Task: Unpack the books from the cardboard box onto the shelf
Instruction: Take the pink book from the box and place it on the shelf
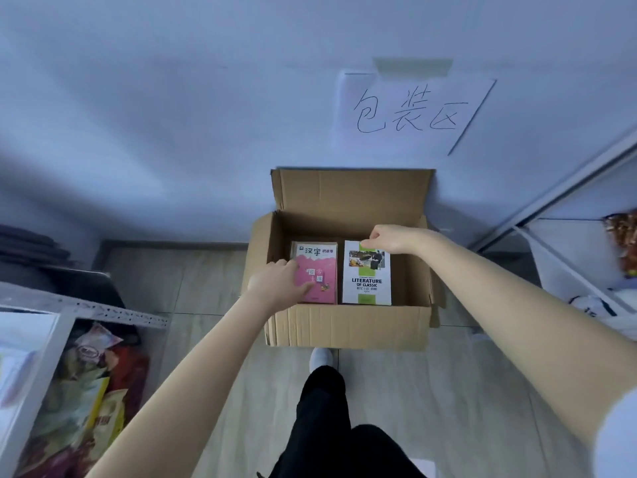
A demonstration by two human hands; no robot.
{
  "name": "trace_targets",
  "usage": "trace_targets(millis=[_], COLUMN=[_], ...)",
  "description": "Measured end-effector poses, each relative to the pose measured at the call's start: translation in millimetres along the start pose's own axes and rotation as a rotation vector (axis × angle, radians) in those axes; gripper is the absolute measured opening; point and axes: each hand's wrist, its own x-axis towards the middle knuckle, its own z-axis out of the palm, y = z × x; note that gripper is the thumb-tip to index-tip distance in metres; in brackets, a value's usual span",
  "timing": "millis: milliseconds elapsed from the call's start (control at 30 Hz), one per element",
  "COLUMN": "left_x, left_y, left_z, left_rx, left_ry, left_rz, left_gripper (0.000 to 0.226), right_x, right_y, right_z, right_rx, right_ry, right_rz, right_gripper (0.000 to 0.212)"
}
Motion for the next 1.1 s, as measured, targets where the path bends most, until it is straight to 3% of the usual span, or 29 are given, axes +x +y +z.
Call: trace_targets(millis=[100,267,400,600,767,933,1100], left_x=[48,113,170,252,291,300,304], left_y=[-7,-21,-34,-50,-68,-75,-86], left_z=[11,62,110,193,255,284,290], left_rx=[0.003,0.038,0.008,-0.138,-0.233,-0.479,-0.677], left_ry=[-0.07,-0.273,-0.313,-0.357,-0.328,-0.159,-0.124], left_rz=[-0.001,-0.07,-0.164,-0.277,-0.451,-0.597,-0.676], left_gripper=[0.058,0.054,0.051,0.061,0.068,0.072,0.066], right_x=[50,140,220,315,369,390,399], right_y=[6,28,56,87,107,113,103], right_z=[3,31,69,143,202,227,231], right_rx=[0.077,0.223,0.309,0.474,0.47,0.473,0.504], right_ry=[-0.033,-0.124,-0.213,-0.145,-0.13,-0.021,-0.009], right_rz=[0.024,0.041,0.084,0.111,0.184,0.172,0.134], right_gripper=[0.034,0.034,0.052,0.043,0.055,0.047,0.041])
